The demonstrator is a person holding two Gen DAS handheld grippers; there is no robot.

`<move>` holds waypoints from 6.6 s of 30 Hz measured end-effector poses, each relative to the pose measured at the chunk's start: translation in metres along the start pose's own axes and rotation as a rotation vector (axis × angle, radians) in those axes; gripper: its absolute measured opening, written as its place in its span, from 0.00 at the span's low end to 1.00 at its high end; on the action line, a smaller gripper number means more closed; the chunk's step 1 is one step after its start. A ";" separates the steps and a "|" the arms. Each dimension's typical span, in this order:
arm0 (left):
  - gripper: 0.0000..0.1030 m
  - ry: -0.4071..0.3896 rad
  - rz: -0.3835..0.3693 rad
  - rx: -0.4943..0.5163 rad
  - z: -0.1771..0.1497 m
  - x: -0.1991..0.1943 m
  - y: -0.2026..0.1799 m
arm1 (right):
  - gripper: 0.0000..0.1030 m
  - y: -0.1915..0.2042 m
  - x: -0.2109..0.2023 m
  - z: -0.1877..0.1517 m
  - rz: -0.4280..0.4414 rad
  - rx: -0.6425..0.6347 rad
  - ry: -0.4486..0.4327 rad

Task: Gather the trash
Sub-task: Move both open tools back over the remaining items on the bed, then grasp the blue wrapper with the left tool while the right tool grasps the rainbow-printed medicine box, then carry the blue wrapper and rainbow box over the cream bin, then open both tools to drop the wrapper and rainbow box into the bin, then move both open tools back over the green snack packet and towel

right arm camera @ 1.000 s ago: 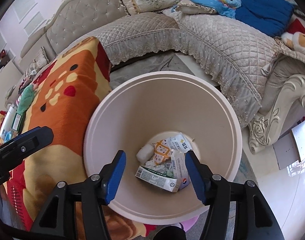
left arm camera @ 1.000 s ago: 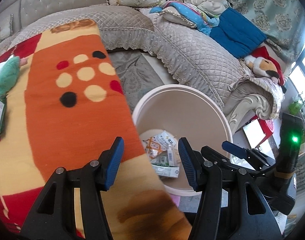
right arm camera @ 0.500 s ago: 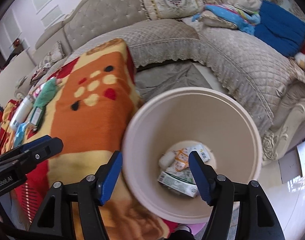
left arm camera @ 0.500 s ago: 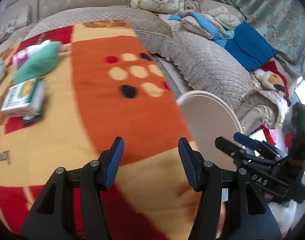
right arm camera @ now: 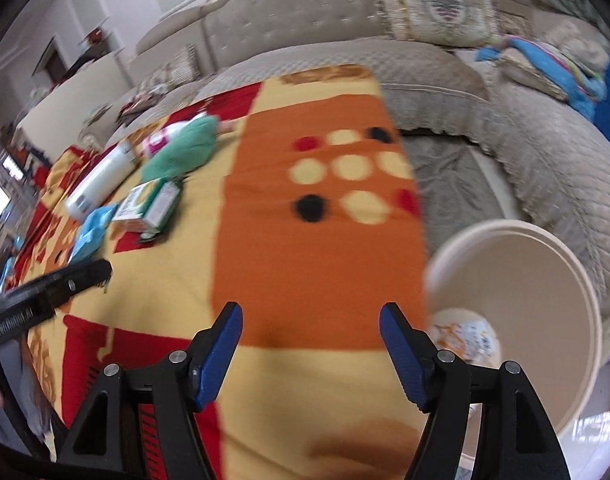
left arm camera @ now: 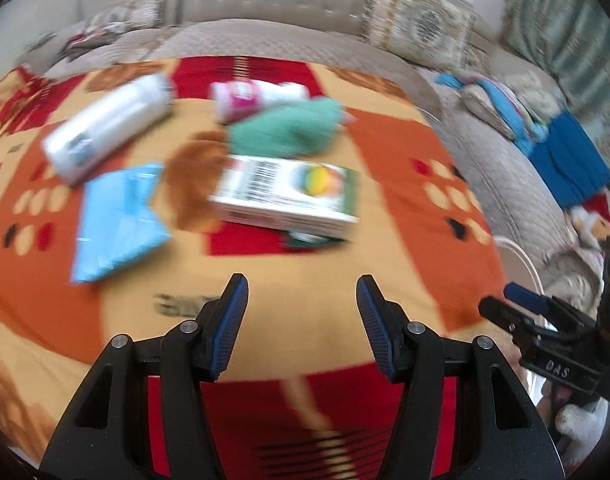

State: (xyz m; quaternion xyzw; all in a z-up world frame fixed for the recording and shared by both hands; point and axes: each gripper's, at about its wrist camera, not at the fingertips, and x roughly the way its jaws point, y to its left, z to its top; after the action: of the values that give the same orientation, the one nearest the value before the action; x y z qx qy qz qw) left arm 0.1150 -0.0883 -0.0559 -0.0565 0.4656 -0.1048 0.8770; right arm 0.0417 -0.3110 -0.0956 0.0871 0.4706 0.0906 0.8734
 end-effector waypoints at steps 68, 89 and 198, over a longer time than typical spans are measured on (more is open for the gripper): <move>0.44 -0.047 -0.061 -0.012 -0.008 -0.019 0.004 | 0.55 0.057 0.001 0.003 0.070 -0.141 -0.036; 0.44 -0.022 -0.153 0.160 -0.024 -0.008 -0.108 | 0.50 -0.023 -0.044 -0.026 -0.009 0.009 -0.094; 0.60 0.091 -0.228 0.268 -0.031 0.035 -0.196 | 0.62 -0.126 -0.064 -0.061 -0.155 0.219 -0.040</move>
State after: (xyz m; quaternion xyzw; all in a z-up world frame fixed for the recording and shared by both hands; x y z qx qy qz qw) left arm 0.0827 -0.2874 -0.0625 0.0133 0.4775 -0.2668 0.8370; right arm -0.0344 -0.4445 -0.1071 0.1471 0.4654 -0.0305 0.8723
